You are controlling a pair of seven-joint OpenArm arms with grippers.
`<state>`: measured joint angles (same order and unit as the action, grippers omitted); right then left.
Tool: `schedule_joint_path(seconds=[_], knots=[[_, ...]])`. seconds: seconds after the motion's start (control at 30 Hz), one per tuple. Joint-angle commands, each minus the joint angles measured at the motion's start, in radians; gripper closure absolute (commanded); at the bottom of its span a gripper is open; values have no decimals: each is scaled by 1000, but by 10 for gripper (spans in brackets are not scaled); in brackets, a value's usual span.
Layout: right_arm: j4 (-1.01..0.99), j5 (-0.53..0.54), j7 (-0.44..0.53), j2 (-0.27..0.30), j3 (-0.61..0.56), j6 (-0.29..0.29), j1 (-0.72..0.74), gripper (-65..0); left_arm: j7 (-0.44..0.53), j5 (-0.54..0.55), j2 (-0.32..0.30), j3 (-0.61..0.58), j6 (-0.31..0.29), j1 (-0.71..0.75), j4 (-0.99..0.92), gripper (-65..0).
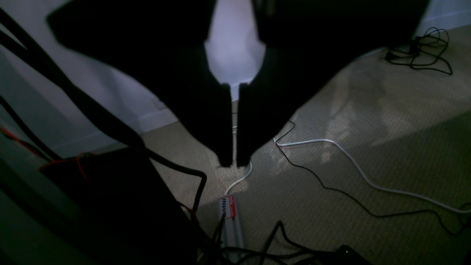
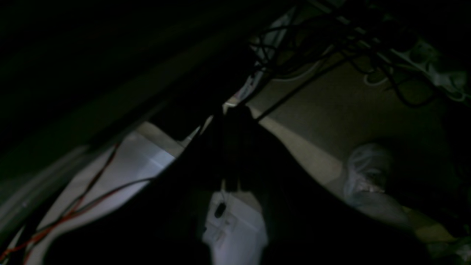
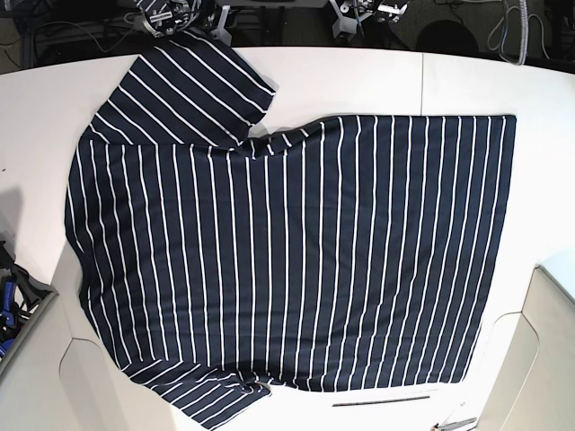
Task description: Fold the T-shirt properly
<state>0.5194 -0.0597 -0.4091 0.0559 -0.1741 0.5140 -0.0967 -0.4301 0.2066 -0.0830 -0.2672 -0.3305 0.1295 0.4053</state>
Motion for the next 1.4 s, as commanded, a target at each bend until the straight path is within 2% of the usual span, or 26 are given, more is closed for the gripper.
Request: schedule_joint_path(seconds=[0.0, 0.23, 0.37, 0.43, 0.53, 0.6, 0.63, 0.77, 0.87, 1.0, 1.13, 1.23, 1.37], knots=[[9, 8, -2, 4, 2, 17, 2, 0, -8, 3, 0, -1, -11, 2, 6, -25], [14, 8, -2, 5, 2, 18, 2, 0, -8, 6, 0, -1, -11, 2, 6, -26], [14, 8, -3, 5, 2, 18, 2, 0, -30, 65, -1, -1, -11, 2, 6, -26], [14, 11, -6, 6, 2, 26, -1, 0, -68, 97, -1, -1, -12, 2, 6, -26], [14, 55, -7, 20, 2, 74, -6, 0, -171, 134, -4, -1, -34, 2, 6, -26], [18, 95, -10, 31, 2, 74, -17, 0, -241, 169, -13, -1, -34, 5, 6, -26], [25, 113, -10, 38, 2, 74, -27, 0, -266, 180, -18, -1, -39, 8, 7, -26], [91, 151, -14, 65, 2, 74, -87, 0, -295, 224, -47, -1, -134, 45, 20, -26], [178, 166, -18, 92, 2, 74, -149, 0, -296, 256, -76, 2, -166, 99, 77, -26], [325, 259, -76, 143, 2, 77, -241, 0, -300, 277, -114, 48, -183, 197, 214, -26], [501, 361, -165, 202, 2, 82, -344, 0, -306, 277, -139, 154, -183, 320, 383, -26], [639, 418, -179, 250, 2, 94, -421, 0, -312, 277, -148, 245, -185, 413, 501, -26], [839, 468, -180, 316, 2, 94, -526, 0, -330, 311, -150, 355, -238, 533, 669, -26]])
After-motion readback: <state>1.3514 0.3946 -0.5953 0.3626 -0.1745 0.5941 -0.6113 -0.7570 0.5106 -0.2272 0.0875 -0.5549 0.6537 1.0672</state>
